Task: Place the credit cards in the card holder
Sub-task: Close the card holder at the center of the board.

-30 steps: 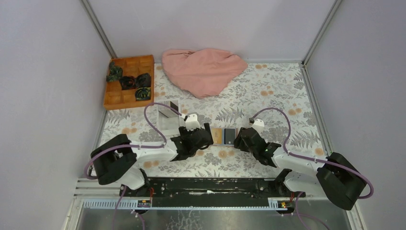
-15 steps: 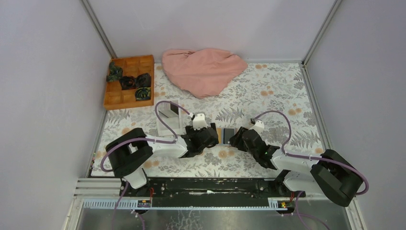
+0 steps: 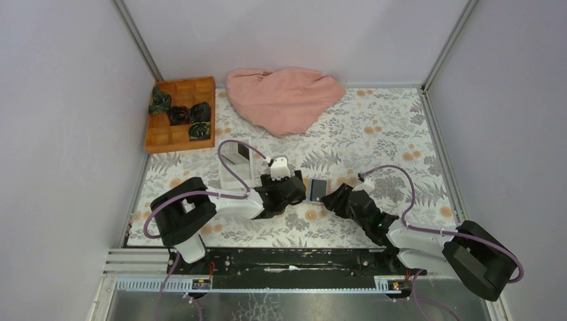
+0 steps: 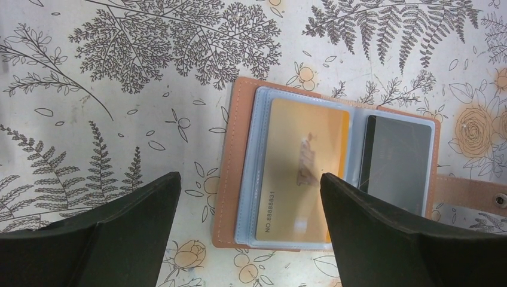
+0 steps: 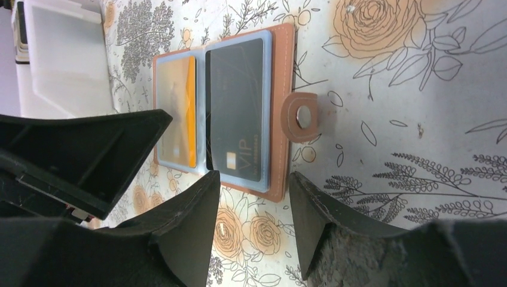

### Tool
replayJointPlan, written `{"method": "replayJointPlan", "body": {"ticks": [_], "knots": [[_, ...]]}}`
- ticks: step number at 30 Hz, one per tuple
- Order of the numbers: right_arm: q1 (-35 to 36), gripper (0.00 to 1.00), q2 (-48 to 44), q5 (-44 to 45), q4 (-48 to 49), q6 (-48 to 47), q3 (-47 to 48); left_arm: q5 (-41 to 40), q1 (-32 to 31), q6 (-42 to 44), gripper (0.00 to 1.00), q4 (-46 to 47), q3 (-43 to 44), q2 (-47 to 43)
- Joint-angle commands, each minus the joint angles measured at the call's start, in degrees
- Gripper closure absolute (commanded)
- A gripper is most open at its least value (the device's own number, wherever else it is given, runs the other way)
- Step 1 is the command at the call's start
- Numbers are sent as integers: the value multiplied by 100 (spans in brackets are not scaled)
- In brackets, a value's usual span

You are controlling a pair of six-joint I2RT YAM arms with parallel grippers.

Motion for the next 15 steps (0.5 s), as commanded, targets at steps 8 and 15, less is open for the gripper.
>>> {"method": "replayJointPlan", "body": {"ticks": [8, 15], "knots": [[43, 46, -256, -134, 278, 186, -345, 459, 40, -43, 11, 118, -12, 240], [44, 46, 192, -204, 933, 368, -456, 559, 41, -6, 14, 190, -1, 244]]}}
